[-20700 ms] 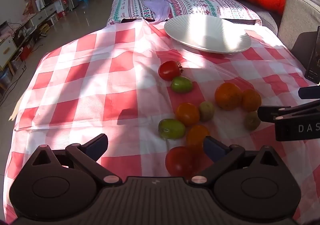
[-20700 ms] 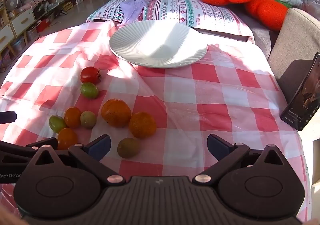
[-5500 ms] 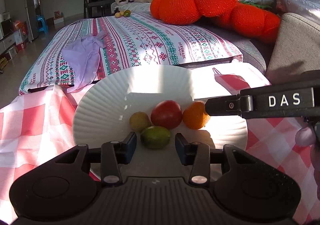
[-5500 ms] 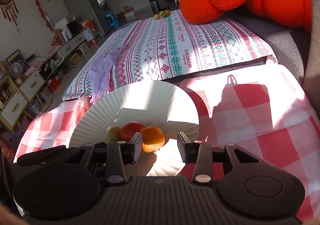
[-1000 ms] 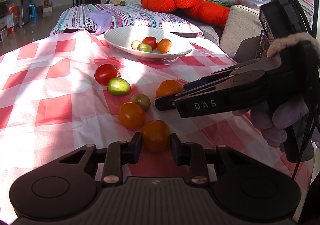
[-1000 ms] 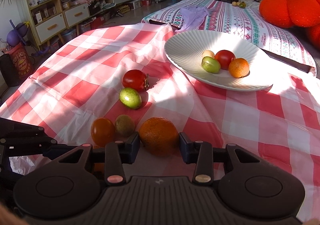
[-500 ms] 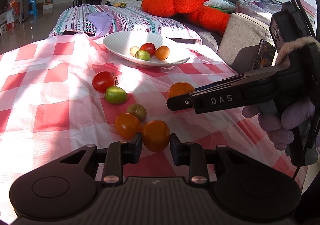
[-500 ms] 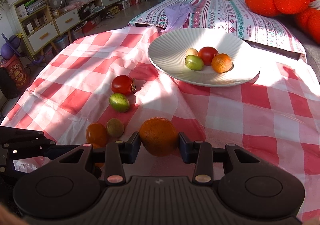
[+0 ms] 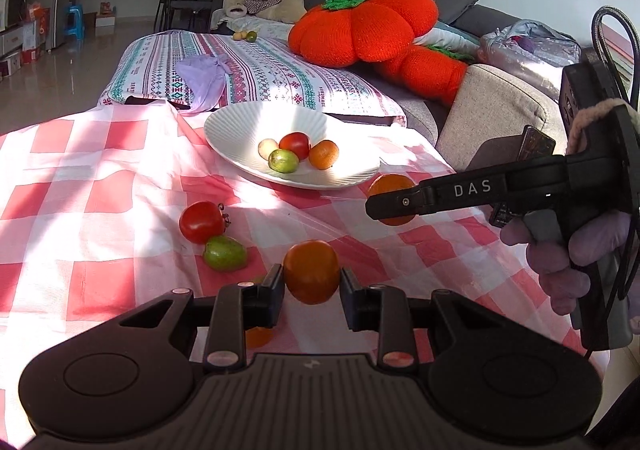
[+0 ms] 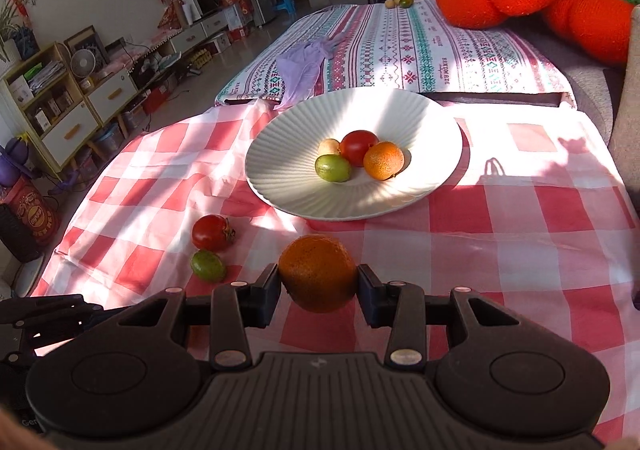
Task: Organize fruits
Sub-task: 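Carry the orange and tomato over the white plate with both tools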
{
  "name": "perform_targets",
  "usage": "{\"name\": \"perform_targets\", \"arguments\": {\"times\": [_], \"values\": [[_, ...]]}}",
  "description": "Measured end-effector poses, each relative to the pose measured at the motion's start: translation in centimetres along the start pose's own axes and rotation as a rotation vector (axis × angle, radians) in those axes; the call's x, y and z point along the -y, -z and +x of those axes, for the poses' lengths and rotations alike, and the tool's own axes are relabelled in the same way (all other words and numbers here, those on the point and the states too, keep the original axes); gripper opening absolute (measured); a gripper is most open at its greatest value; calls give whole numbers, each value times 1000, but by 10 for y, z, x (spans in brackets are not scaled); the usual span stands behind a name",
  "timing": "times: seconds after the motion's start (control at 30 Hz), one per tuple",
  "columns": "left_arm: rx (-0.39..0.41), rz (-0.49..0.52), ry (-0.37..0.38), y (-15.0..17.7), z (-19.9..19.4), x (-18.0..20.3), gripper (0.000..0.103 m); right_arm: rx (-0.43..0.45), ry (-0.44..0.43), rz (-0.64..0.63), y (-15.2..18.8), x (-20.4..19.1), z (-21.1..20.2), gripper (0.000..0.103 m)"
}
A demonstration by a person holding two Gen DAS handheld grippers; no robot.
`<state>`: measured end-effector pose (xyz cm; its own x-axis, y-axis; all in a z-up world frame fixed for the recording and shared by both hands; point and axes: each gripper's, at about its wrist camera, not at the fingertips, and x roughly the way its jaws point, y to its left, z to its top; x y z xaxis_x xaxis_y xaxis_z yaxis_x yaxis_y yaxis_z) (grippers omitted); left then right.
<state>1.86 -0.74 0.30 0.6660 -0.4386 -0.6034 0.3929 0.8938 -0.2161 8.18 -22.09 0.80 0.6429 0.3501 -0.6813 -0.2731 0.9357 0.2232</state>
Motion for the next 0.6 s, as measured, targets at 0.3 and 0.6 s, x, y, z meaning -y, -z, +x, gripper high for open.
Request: {"name": "perform_targets", "arguments": {"times": [0.3, 0.6], "values": [[31, 6, -25, -32, 18, 7, 44, 59, 26, 57, -25, 25, -3, 38], [46, 11, -50, -66, 61, 20, 44, 111, 68, 105, -54, 57, 11, 38]]}}
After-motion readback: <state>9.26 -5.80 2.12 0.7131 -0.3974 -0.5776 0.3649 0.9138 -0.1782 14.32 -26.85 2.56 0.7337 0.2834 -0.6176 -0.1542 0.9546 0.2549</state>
